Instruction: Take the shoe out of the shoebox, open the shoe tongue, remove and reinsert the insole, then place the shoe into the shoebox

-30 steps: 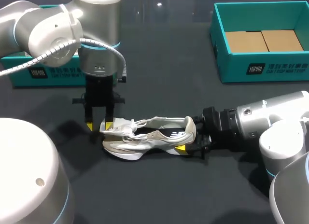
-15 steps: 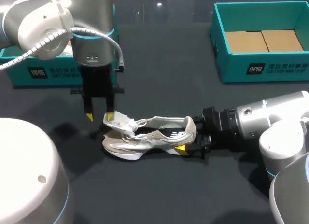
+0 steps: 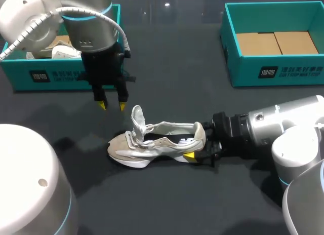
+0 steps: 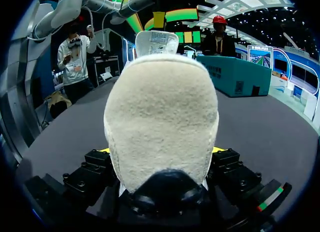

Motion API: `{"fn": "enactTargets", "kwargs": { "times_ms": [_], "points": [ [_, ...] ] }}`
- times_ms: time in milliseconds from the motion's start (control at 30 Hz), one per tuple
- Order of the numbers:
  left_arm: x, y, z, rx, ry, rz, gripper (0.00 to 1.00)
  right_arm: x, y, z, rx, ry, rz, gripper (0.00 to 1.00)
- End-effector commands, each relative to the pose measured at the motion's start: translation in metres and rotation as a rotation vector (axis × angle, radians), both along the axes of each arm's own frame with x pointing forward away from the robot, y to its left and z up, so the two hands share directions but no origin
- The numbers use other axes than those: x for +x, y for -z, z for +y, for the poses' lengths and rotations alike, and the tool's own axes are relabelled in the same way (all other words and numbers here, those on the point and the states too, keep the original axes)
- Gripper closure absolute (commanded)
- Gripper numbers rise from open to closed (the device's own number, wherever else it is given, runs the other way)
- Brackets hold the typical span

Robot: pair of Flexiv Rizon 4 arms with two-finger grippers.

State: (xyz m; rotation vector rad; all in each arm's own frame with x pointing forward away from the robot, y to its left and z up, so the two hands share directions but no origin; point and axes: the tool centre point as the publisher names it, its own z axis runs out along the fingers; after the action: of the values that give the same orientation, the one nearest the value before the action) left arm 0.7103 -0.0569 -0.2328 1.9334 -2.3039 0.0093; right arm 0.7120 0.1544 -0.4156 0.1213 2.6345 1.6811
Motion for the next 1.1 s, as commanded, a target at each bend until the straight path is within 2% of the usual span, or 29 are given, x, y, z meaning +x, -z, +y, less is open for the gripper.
{"fn": "enactTargets", "kwargs": {
  "times_ms": [33, 200, 300, 367, 400, 433, 567, 600, 633, 933, 1000, 1067, 1100],
  "points": [
    [-0.001, -0.011, -0.007, -0.032, 0.099, -0.009, 0.53, 0.001, 0.001, 0.001, -0.004, 0.001, 0.002, 1.00],
    [0.001, -0.022, -0.024, -0.081, 0.313, 0.003, 0.54, 0.001, 0.001, 0.001, -0.004, 0.001, 0.002, 1.00],
    [0.000, -0.027, -0.034, -0.099, 0.495, -0.008, 0.55, 0.001, 0.001, 0.001, -0.004, 0.001, 0.002, 1.00],
    [-0.002, -0.033, -0.042, -0.122, 0.607, -0.021, 0.60, 0.001, 0.001, 0.001, -0.004, 0.001, 0.002, 1.00],
    [-0.002, -0.037, -0.046, -0.124, 0.660, -0.029, 0.67, 0.001, 0.001, 0.001, -0.004, 0.001, 0.002, 1.00],
    [-0.003, -0.041, -0.050, -0.134, 0.725, -0.053, 1.00, 0.001, 0.001, 0.001, -0.004, 0.001, 0.002, 1.00],
    [-0.007, -0.055, -0.064, -0.140, 1.049, -0.153, 1.00, 0.001, 0.001, 0.001, -0.004, 0.001, 0.002, 1.00],
    [-0.006, -0.057, -0.069, -0.129, 1.049, -0.158, 1.00, 0.001, 0.001, 0.001, -0.004, 0.001, 0.002, 1.00],
    [-0.003, -0.059, -0.077, -0.135, 0.957, -0.110, 1.00, 0.001, 0.001, 0.001, -0.004, 0.001, 0.002, 1.00],
    [-0.003, -0.059, -0.077, -0.135, 0.957, -0.110, 1.00, 0.001, 0.001, 0.001, -0.004, 0.001, 0.002, 1.00],
    [-0.008, -0.048, -0.079, -0.108, 1.026, -0.150, 1.00, 0.001, 0.001, 0.001, -0.004, 0.001, 0.002, 1.00],
    [-0.012, -0.040, -0.082, -0.180, 1.199, -0.174, 1.00, 0.001, 0.001, 0.001, -0.004, 0.001, 0.002, 1.00],
    [-0.014, -0.038, -0.083, -0.196, 1.235, -0.197, 1.00, 0.001, 0.001, 0.001, -0.004, 0.001, 0.002, 1.00]
  ]
}}
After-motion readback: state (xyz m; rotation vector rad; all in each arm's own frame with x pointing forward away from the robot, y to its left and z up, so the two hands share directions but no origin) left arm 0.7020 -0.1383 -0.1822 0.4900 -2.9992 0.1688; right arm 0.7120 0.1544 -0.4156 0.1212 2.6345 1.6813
